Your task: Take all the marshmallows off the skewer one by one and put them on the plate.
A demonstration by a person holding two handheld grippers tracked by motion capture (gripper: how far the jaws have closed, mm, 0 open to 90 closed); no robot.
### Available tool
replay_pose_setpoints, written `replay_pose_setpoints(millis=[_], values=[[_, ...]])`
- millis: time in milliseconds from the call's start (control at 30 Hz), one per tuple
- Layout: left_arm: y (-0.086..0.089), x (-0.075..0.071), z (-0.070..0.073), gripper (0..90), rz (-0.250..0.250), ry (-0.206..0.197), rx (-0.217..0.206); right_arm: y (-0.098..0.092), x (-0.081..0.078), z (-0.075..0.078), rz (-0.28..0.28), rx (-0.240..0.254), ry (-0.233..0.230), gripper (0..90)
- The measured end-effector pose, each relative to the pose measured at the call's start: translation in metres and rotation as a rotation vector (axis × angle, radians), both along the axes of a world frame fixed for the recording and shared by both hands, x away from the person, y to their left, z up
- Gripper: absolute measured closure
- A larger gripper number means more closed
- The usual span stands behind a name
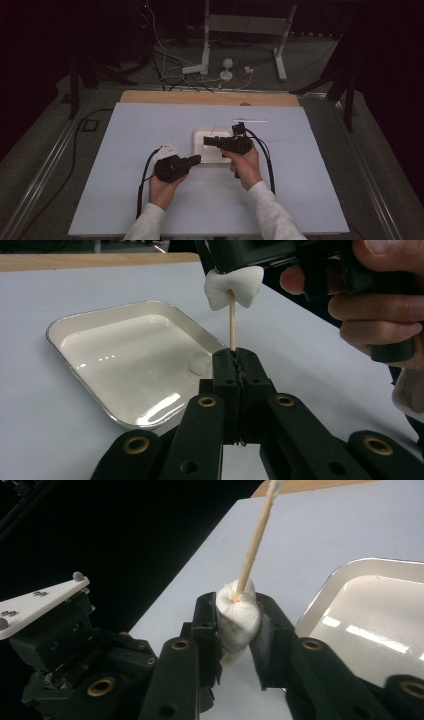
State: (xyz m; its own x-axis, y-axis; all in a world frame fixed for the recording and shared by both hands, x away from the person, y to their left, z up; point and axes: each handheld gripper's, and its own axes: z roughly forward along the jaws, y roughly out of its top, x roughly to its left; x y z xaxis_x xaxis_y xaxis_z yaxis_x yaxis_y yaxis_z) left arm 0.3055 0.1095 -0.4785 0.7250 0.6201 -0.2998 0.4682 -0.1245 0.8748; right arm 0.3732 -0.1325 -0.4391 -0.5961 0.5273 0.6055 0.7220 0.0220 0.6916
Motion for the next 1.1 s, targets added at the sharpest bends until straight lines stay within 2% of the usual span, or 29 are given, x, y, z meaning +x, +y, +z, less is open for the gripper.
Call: replay_pose_setpoints(millis=[567, 867, 1100], values=[[0.001, 0.000, 0.000, 90.0, -0.020, -0.031, 0.011, -0.009, 0.001, 0.014, -0.048, 0.027, -0.036, 78.2], [0.002, -0.001, 0.000, 90.0, -0.029, -0.047, 0.001, -0.014, 0.004, 0.022, -0.054, 0.027, -0.045, 78.0], [0.001, -0.003, 0.000, 90.0, -0.033, -0.062, 0.023, -0.022, 0.008, 0.031, -0.078, 0.034, -0.057, 78.2]])
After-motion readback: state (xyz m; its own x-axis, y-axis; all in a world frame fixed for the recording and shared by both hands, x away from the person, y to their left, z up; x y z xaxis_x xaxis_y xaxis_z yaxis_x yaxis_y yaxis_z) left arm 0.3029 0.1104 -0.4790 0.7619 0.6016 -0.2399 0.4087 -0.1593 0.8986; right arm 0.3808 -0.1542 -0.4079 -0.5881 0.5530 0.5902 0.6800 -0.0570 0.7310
